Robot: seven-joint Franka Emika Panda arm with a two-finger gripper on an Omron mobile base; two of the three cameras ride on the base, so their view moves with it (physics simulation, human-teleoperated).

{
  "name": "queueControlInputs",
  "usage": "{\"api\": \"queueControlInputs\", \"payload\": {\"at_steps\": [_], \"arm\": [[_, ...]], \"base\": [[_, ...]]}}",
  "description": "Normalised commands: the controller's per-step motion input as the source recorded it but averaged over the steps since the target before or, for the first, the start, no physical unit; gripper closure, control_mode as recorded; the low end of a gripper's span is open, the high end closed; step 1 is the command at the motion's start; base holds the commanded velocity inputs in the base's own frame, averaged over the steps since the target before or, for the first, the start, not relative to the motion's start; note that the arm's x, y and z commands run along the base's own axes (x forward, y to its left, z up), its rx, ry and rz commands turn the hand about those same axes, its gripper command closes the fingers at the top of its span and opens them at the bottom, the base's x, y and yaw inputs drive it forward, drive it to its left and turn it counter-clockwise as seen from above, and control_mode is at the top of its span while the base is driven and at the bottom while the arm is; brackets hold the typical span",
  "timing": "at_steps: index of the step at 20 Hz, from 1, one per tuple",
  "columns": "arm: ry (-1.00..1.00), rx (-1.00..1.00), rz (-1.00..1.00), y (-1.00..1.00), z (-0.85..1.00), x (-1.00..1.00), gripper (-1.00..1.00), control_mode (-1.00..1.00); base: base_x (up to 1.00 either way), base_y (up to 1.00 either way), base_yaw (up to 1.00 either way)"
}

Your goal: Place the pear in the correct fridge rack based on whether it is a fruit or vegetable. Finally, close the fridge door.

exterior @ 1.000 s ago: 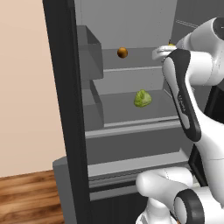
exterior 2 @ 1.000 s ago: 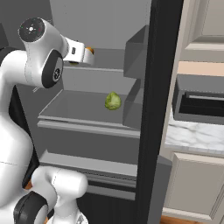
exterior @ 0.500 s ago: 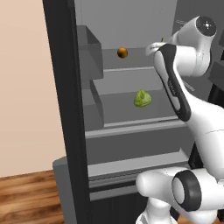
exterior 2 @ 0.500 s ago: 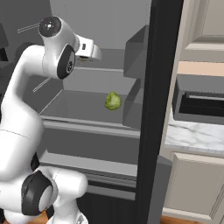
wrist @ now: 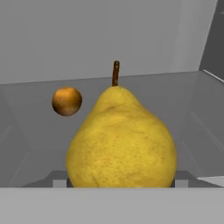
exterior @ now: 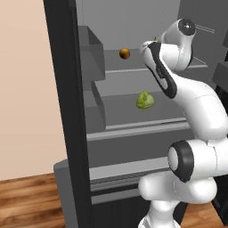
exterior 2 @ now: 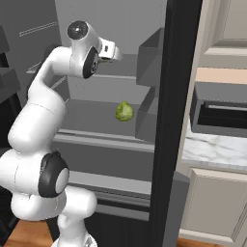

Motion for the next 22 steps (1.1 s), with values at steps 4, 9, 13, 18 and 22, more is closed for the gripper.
{"api": "queueControlInputs", "payload": {"at_steps": [4, 9, 13, 18, 22], "arm": [[0.08, 0.0, 0.0, -0.15, -0.26, 0.9, -1.0, -1.0], [0.01, 0.0, 0.0, -0.18, -0.45, 0.54, -1.0, -1.0], [-0.04, 0.0, 0.0, -0.23, -0.02, 0.01, -1.0, -1.0], [-0.16, 0.0, 0.0, -0.04, 0.0, -0.21, -1.0, -1.0], [-0.09, 0.01, -0.01, 0.0, 0.12, -0.55, -1.0, -1.0]], "base": [[0.0, 0.0, 0.0], [0.0, 0.0, 0.0], [0.0, 0.0, 0.0], [0.0, 0.0, 0.0], [0.0, 0.0, 0.0]]}}
